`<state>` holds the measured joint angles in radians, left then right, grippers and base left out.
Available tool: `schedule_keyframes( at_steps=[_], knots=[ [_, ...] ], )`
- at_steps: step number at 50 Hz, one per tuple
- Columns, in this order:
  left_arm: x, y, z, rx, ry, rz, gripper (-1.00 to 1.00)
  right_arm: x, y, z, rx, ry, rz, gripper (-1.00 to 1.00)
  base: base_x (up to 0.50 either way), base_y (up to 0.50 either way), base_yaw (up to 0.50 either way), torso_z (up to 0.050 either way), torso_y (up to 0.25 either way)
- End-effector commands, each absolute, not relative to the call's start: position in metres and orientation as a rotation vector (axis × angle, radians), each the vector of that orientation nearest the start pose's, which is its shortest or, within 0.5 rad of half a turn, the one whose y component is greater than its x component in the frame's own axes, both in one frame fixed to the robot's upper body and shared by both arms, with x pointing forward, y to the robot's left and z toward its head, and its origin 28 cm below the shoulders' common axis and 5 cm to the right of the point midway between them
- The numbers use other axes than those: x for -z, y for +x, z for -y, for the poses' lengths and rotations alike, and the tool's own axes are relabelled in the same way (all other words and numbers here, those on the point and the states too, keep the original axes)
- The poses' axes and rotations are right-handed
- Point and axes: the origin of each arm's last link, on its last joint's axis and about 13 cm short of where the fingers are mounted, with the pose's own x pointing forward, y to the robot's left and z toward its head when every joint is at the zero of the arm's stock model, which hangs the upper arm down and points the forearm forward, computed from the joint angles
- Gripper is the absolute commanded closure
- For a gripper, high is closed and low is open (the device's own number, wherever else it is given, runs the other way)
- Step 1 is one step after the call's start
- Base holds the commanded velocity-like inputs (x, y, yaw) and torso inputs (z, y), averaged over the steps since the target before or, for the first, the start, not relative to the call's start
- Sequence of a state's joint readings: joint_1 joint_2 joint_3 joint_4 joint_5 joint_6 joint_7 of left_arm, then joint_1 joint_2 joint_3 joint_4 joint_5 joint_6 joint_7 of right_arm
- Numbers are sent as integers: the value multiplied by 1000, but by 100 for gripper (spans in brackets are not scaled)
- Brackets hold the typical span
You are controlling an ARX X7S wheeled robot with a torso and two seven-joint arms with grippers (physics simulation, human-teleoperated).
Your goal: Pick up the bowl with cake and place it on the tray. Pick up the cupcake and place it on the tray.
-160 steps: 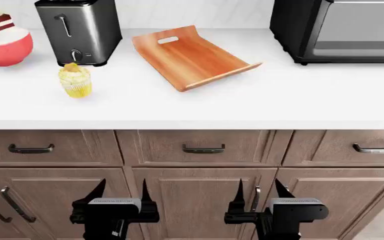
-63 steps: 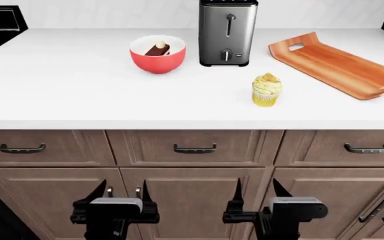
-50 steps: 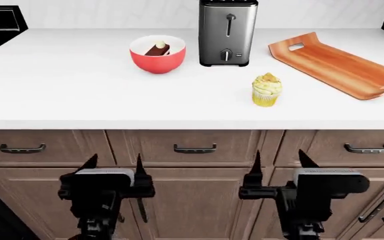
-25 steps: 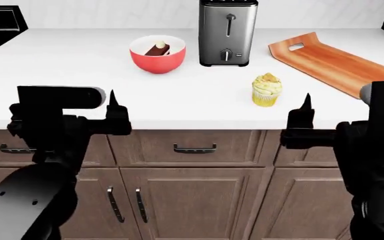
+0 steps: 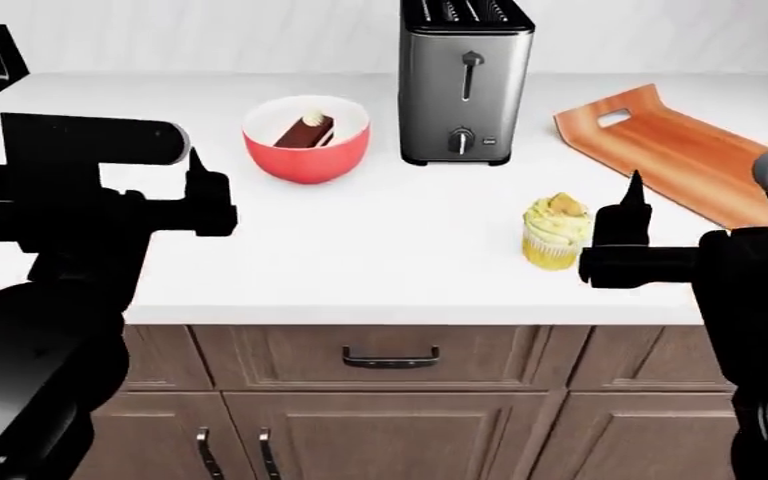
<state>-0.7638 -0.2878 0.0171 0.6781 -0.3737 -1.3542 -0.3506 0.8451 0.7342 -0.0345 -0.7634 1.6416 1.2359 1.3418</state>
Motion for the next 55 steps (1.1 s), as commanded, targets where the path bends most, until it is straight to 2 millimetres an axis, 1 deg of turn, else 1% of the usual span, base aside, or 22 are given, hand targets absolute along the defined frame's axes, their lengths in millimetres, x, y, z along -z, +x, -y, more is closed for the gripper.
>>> schedule_keyframes(
  at_steps=[1, 13, 20, 33, 38, 41, 45, 53, 55],
  knots=[
    [-254, 253, -239, -180, 146, 80, -100, -263, 185, 135, 206, -186, 67, -100, 500, 0, 0, 0, 0],
    [-270, 249, -242, -177, 110, 68, -100, -267, 183, 133, 201, -180, 69, -100, 500, 0, 0, 0, 0],
    [-277, 247, -245, -187, 125, 63, -100, -267, 182, 134, 202, -177, 66, -100, 500, 0, 0, 0, 2],
    [-279, 245, -247, -203, 141, 52, -100, -260, 183, 134, 199, -172, 42, -100, 492, 0, 0, 0, 1],
    [-277, 247, -247, -212, 155, -1, -100, -259, 182, 134, 198, -176, 28, -100, 6, 0, 0, 0, 0],
    [-280, 248, -247, -203, 143, -40, -100, -258, 183, 134, 202, -177, 24, -100, 0, 0, 0, 0, 0],
    [-287, 250, -244, -196, 110, -77, -100, -255, 183, 135, 207, -175, 18, -100, 0, 0, 0, 0, 0],
    [-320, 259, -239, -221, 122, -229, -100, -254, 179, 137, 215, -163, 14, -100, 0, 0, 0, 0, 0],
    [-327, 262, -239, -236, 148, -264, -100, -253, 180, 138, 216, -162, 14, -100, 0, 0, 0, 0, 0]
  ],
)
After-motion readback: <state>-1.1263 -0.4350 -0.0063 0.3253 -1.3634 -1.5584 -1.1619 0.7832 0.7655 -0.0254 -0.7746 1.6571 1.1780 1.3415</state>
